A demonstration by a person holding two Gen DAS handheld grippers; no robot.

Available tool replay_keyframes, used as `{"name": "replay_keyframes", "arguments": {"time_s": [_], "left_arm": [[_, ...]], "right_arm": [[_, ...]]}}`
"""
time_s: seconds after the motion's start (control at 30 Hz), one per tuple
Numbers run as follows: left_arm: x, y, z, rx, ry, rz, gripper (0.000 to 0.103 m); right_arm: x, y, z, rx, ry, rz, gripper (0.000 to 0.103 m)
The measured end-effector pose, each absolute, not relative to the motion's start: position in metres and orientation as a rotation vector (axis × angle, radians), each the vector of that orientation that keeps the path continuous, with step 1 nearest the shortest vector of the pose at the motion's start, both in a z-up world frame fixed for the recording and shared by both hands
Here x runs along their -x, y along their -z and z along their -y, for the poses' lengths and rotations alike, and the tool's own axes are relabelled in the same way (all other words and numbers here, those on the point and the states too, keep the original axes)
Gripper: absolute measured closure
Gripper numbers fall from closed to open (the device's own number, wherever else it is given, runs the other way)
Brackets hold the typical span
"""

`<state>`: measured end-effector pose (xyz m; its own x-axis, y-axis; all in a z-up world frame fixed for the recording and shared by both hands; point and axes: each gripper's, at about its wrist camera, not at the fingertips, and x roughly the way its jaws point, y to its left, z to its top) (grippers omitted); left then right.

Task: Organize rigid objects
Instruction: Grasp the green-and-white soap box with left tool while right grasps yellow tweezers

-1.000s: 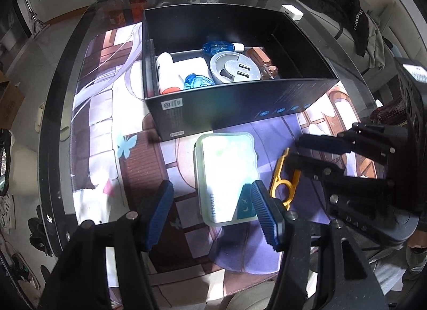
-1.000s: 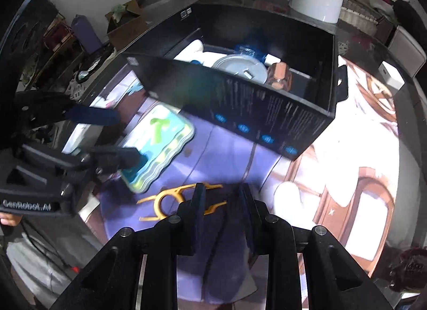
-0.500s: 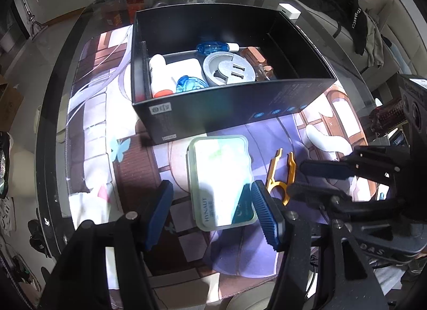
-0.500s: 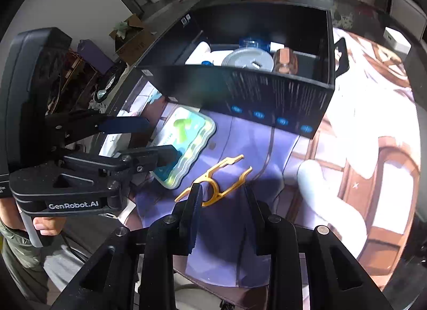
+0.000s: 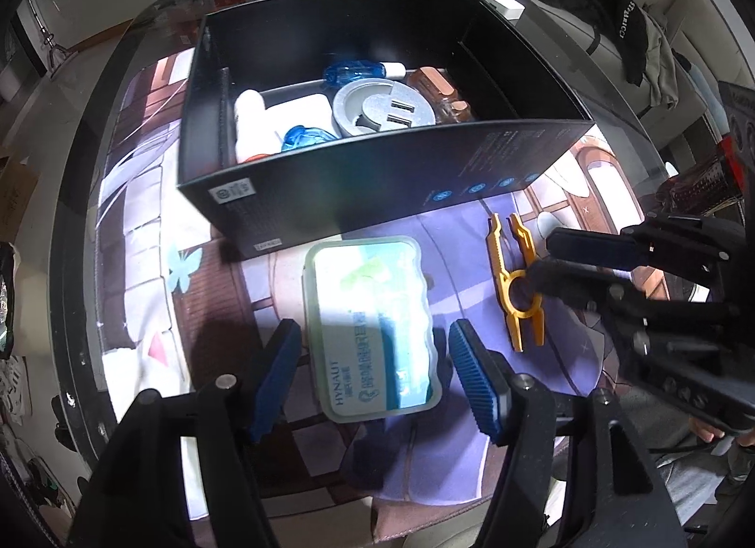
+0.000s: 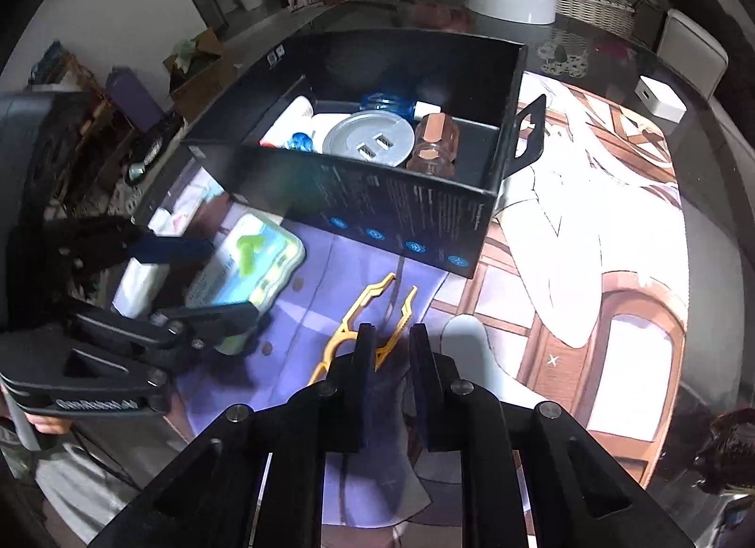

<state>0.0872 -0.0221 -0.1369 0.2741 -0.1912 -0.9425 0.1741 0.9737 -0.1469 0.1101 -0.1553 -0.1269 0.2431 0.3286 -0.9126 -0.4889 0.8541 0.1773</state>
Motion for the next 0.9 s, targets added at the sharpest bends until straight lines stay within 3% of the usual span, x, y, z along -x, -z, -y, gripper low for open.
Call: {"name": "replay_keyframes", "arguments": {"time_s": [0.1,0.13,0.4,0.43,0.5,0.57,0.7,0.83,0.9], "left_arm": [[-0.09,0.141,0.028,-0.007,0.225,-1.275,0.042],[-0.09,0.141,0.029,-0.022,0.218,-1.269,0.048],[-0.085,0.141,0.012,0.002,0.193,-1.273,0.048],[-0.085,0.141,0.01,0.009,0.194,-1.273,0.048],[-0.085,0.141,0.006,0.018,0.191,-1.273,0.048],[-0.085,0.141,0.006,0.021,0.188,-1.272,0.048],[-0.085,0.141,0.009,0.009,0.183,-1.272,0.046],[-0.086,0.143,0.015,-0.012,0.194,-1.276,0.037],[-0.085,0.143,0.017,-0.026,0.185,-1.274,0.039]], "right_arm": [[-0.109,0.127,0.154,0.11,-0.585,-1.212,0.055],[-0.11,0.129,0.152,0.113,-0.583,-1.216,0.055],[-0.112,0.141,0.131,0.172,-0.58,-1.206,0.056],[-0.11,0.141,0.128,0.193,-0.583,-1.203,0.058],[-0.106,0.141,0.12,0.256,-0.597,-1.188,0.073],[-0.104,0.141,0.119,0.258,-0.608,-1.194,0.074],[-0.102,0.142,0.123,0.269,-0.597,-1.189,0.074],[-0.099,0.142,0.126,0.263,-0.596,-1.19,0.071],[-0.1,0.143,0.121,0.273,-0.594,-1.184,0.07]]}}
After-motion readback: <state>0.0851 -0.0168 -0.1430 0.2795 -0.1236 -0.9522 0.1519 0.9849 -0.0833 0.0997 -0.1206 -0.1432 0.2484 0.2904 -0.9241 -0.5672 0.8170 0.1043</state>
